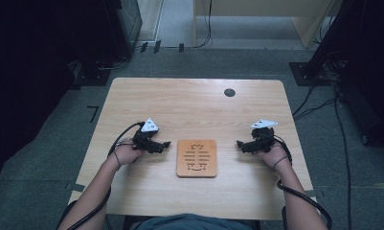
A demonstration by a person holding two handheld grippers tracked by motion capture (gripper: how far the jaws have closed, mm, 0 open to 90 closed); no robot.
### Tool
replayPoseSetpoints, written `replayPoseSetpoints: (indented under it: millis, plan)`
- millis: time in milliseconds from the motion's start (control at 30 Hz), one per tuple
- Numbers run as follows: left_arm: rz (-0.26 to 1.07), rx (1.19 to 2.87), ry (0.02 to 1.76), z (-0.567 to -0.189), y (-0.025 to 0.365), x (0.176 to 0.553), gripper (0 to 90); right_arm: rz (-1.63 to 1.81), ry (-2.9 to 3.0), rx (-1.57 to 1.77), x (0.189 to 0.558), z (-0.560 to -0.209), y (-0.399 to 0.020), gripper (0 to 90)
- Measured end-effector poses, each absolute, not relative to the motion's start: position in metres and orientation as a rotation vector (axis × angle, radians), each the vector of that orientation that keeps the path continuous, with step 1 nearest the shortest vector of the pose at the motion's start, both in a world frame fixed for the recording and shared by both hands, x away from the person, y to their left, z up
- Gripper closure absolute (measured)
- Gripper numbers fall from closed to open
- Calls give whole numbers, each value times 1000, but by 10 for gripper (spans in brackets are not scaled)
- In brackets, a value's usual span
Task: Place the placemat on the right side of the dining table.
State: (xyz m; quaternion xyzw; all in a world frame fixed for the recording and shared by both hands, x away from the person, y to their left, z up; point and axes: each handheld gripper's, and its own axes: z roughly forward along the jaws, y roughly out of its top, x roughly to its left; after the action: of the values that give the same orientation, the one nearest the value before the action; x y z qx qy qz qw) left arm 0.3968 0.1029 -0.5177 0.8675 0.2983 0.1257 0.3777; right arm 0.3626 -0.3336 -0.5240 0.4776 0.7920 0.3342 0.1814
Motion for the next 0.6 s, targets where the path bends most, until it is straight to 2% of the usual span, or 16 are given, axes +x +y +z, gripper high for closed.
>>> replayPoseSetpoints:
  millis: [600]
  plan:
    - [321, 2224, 767, -518, 100, 397, 125, 949, 2215, 1360, 369, -525, -331, 0]
